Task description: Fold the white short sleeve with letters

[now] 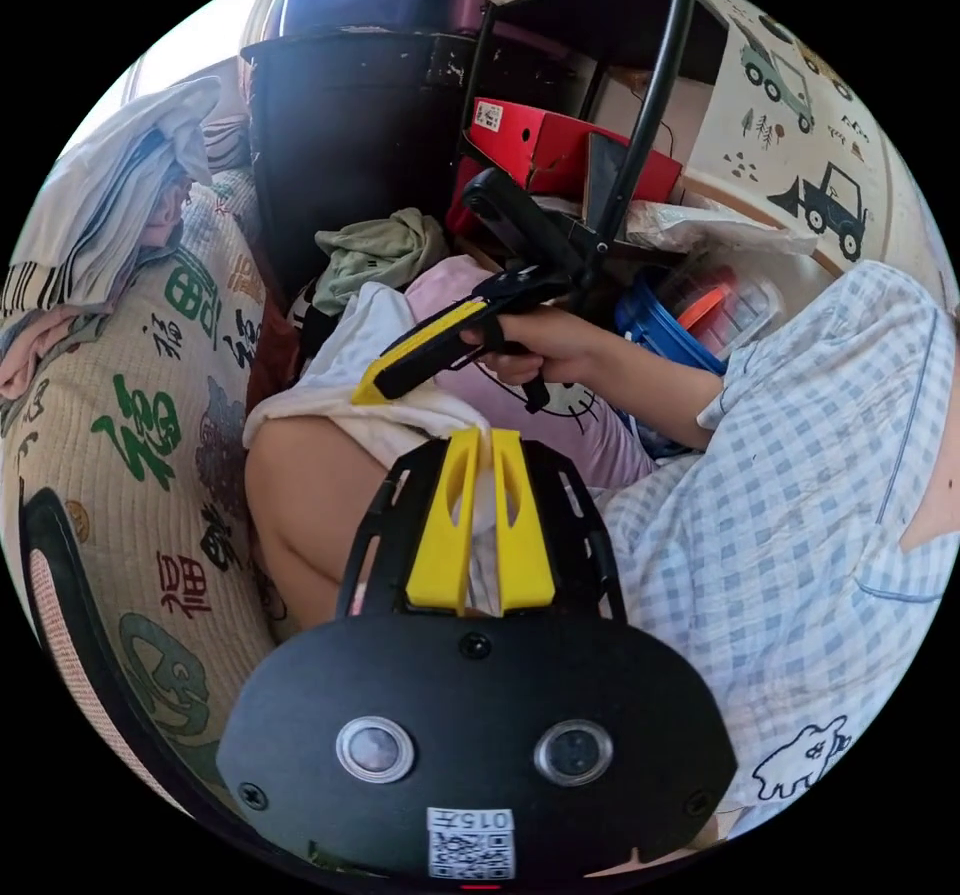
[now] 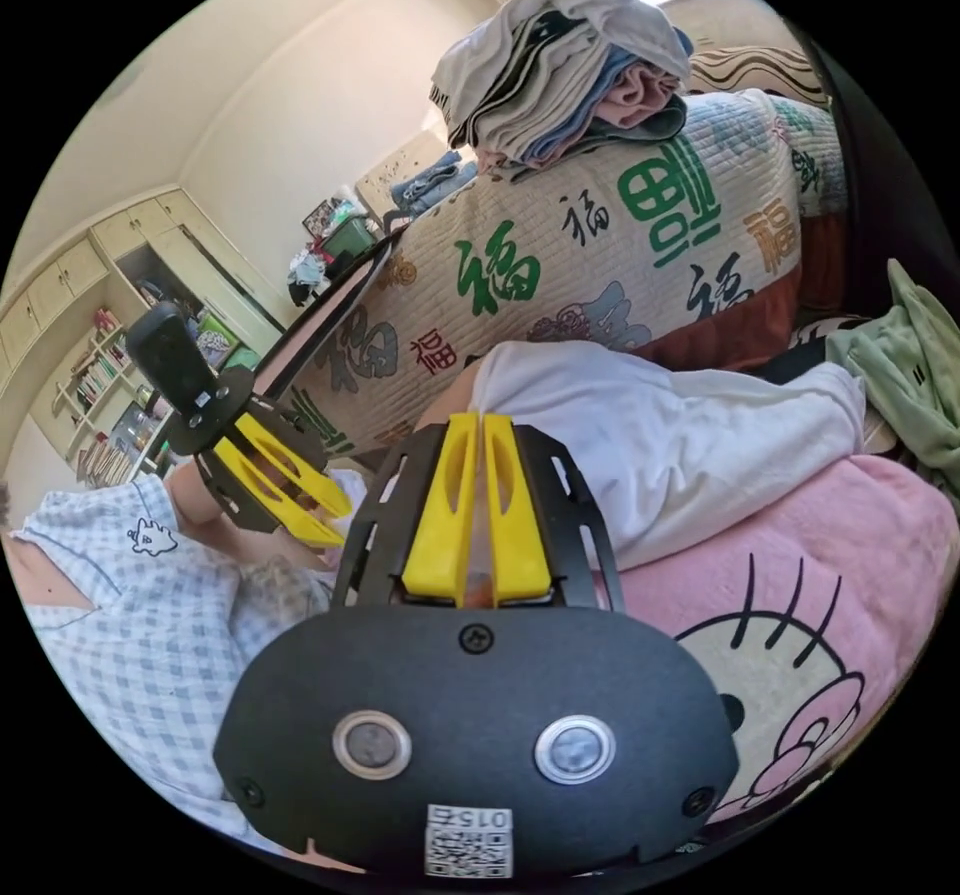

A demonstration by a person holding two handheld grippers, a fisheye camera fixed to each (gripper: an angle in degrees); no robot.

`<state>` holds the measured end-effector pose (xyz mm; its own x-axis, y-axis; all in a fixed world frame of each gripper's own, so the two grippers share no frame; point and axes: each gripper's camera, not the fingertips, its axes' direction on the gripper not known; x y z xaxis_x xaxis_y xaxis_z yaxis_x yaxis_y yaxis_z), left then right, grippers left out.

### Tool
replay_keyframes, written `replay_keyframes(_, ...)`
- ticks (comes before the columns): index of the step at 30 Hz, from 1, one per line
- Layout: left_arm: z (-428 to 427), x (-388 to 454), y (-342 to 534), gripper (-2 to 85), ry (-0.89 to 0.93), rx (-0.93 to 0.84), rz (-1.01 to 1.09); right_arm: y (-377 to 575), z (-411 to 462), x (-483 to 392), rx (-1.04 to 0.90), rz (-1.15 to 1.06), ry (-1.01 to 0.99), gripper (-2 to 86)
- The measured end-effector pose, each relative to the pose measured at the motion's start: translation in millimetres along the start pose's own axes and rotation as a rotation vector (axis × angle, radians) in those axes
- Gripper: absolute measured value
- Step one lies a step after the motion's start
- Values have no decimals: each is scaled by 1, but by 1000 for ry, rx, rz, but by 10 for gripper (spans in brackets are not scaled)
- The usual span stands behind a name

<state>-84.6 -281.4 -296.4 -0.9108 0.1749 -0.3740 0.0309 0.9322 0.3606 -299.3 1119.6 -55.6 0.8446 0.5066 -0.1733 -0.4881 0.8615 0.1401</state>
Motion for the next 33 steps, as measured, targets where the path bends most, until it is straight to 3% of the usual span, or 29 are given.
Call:
replay_keyframes(4,-5,-7,12,57,-36,-27,-41,21,-31,2,117,-5,48,-8)
replay_keyframes(9,23,-4,39,113,-7,-61,-86,37,-79,-4,288,-39,-47,-10)
replay_keyframes(16,90,29,74,102,-157,-182,-30,51,-139,-37,477,-145,-89,-10)
replay_keyframes(21,49,22,120,138,-272,39,-166,57,-169,-64,527,-233,-40,-10)
replay_keyframes(25,-1,21,168,160,-118,312,-201,58,-188,-91,606,-311,-26,-10)
replay_keyframes(28,-29,22,200,122,-20,457,-176,48,-194,-107,653,-359,-85,-10)
replay_keyframes(30,-69,15,227,47,-49,570,-198,33,-197,-121,675,-391,-92,-10)
replay_keyframes(33,-136,6,269,28,-65,653,-249,-7,-201,-149,703,-429,-61,-10)
